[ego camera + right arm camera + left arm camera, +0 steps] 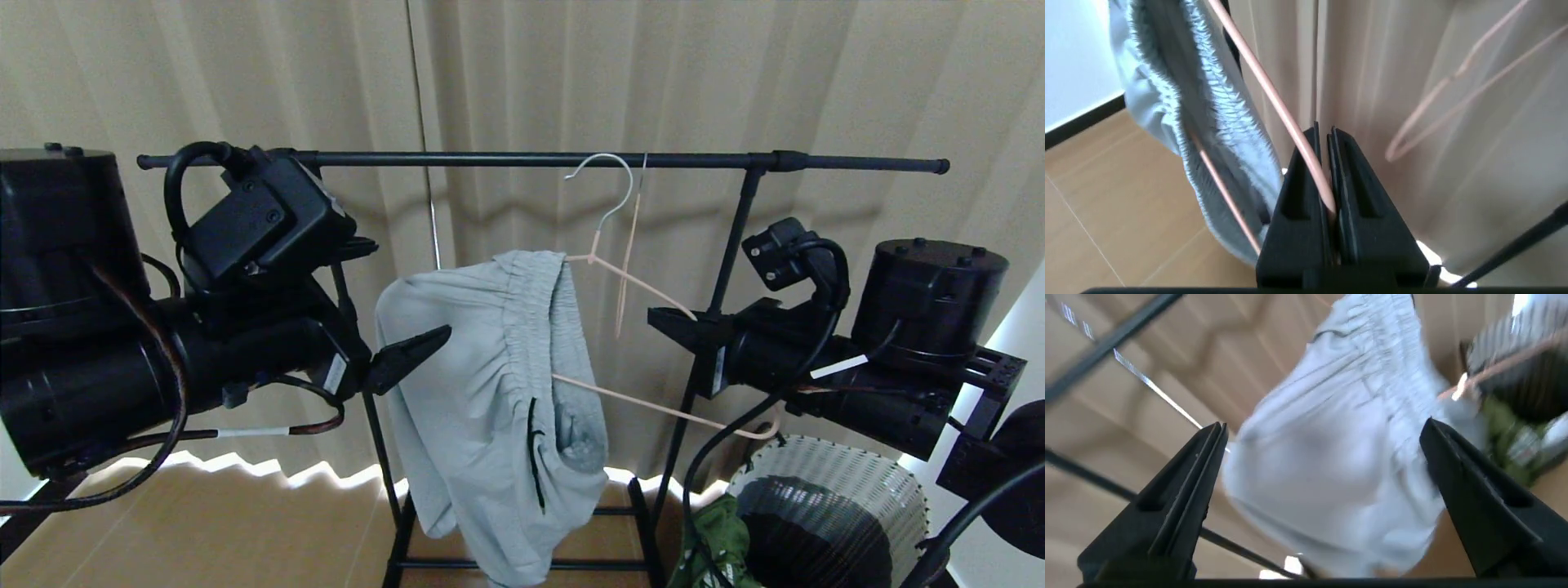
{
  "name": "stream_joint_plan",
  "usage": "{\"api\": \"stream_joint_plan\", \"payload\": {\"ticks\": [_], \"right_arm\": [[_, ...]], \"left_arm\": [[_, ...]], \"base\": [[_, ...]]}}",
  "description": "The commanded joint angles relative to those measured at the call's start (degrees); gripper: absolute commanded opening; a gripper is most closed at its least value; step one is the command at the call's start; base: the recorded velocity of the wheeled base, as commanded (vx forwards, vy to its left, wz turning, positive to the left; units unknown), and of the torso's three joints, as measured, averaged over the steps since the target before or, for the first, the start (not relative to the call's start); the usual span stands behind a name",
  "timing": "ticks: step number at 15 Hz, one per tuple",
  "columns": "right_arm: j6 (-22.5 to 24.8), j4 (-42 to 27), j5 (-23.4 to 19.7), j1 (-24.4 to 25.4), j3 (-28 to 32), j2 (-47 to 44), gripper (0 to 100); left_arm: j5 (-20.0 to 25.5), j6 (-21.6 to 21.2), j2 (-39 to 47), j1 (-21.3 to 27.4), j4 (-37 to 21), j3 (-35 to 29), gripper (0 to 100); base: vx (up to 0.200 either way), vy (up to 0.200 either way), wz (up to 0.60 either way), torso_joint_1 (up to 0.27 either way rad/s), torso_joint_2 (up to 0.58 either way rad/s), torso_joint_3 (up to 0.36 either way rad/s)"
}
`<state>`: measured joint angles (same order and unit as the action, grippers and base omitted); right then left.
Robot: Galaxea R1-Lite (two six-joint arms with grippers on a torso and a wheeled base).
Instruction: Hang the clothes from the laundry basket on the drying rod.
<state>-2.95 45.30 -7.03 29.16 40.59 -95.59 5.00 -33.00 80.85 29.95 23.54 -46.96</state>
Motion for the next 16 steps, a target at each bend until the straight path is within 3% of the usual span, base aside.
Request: {"api": "stream_joint_plan", "payload": {"ticks": [1,6,9,16], "right_arm": [[0.14,0.05,-0.09,1.25,-1.92,0.75,0],[0.93,4.36,-0.17,2.83,-2.71,0.23,0],[1.72,5.32,-5.01,2.83,-3.94,0.84,0],[5.15,10.42,-8.79,3.62,-6.67,0.75,0]], "left_arm": [[0.54,-5.85,2.56,-1.12,0.1,0.02,100],[0.54,-7.08,8.71,-0.77,4.67,-2.44,100],[0.54,-6.99,10.29,-0.95,5.64,-4.55,100],[0.63,-6.99,10.91,-1.21,5.73,-4.81,100]], "base": [[0.0,0.0,0.0,0.0,0.0,0.0],[0.0,0.0,0.0,0.0,0.0,0.0],[0.0,0.0,0.0,0.0,0.0,0.0],[0.0,0.0,0.0,0.0,0.0,0.0]]}}
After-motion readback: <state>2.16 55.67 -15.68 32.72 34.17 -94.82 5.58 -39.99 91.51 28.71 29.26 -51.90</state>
